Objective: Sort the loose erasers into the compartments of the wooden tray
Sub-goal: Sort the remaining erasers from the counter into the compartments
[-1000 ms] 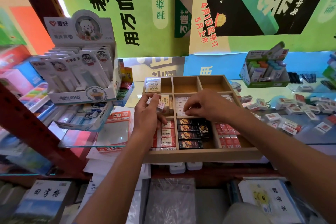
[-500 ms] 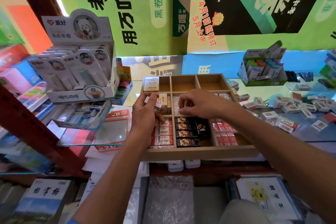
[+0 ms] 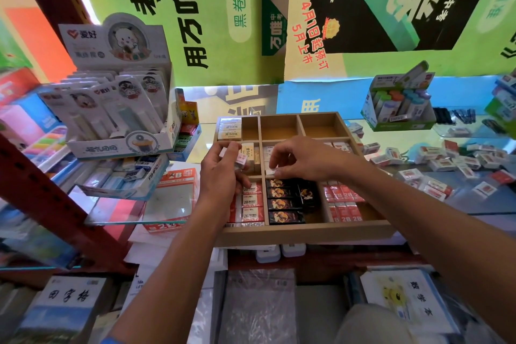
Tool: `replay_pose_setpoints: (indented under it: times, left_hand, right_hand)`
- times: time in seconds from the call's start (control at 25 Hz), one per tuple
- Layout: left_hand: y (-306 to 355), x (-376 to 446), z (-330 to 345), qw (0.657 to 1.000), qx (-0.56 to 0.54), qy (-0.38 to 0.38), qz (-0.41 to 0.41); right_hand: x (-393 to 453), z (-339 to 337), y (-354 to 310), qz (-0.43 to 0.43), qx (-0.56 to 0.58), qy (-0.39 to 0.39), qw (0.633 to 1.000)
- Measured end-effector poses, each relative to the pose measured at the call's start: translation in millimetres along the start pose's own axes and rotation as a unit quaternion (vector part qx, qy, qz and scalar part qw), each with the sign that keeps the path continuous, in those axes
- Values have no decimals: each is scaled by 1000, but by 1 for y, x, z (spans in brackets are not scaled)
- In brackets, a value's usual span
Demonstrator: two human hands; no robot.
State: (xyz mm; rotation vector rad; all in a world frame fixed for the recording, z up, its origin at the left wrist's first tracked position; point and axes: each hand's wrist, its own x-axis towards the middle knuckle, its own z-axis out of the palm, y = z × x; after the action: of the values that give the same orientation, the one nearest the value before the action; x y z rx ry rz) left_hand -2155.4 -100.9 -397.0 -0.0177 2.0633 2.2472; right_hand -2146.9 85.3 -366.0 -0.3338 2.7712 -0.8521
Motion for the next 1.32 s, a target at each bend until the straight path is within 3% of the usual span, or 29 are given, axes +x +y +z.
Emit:
replay_pose_setpoints:
  times: [0.24,0.52,0.76,0.92,1.04,1.2,1.32]
  left_hand:
    - [1,-1,0,1000,1,-2,-4]
    - [2,-2,0,1000,-2,-3,1]
    - [0,0,0,1000,0,-3,-3]
    - [-1,1,0,1000,4,-3,-1]
    - [-2,1,-1,1000,0,-8,4]
    - [0,-3,-2,999,5,-18,28]
    - [1,-4,-2,1000,-14,-15,17]
  right_hand:
    - [-1,-6,5,11,75,49,996]
    - [3,-10,2,2,-69,-9,998]
    - [-8,-6,3,10,-155,50,987]
    - [-10,-5,2,40,-43,14,998]
    - [-8,-2,-2,27,-42,86,995]
    - [-4,12,-28,-92,49,167,980]
    - [4,29,-37,-121,37,223,967]
